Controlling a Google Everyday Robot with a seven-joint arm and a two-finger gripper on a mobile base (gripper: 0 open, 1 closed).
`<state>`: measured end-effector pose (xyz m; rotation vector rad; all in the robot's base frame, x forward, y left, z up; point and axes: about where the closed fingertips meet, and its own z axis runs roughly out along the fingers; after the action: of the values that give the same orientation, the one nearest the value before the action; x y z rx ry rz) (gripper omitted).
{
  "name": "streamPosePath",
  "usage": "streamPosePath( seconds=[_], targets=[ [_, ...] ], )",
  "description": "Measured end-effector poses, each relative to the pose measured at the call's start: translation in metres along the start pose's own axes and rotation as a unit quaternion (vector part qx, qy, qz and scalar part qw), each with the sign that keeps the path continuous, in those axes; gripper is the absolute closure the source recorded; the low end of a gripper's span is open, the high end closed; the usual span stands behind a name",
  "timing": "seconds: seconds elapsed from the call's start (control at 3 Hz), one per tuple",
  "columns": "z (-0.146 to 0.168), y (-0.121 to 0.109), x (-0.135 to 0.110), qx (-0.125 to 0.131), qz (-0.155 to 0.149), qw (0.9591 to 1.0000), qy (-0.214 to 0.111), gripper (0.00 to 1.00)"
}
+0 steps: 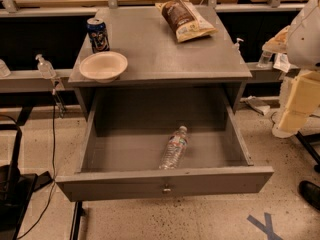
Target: Pick water bottle from top drawer and place on counter
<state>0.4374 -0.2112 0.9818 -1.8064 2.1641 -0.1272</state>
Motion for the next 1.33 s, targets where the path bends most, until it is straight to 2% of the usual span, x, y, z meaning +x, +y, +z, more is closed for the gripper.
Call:
streamPosePath(
  seconds=[0.67,1.0,1.33],
  targets=[
    [0.003,-0.002,-0.004,0.006,-0.009,0.9999,-0.001,0.00],
    [0.037,-0.012,-0.043,-0.034,-0.094,0.9946,-0.028,0.00],
    [0.080,-0.011,-0.087,-0.066,-0.213,0.9722,-0.072,0.00]
  ],
)
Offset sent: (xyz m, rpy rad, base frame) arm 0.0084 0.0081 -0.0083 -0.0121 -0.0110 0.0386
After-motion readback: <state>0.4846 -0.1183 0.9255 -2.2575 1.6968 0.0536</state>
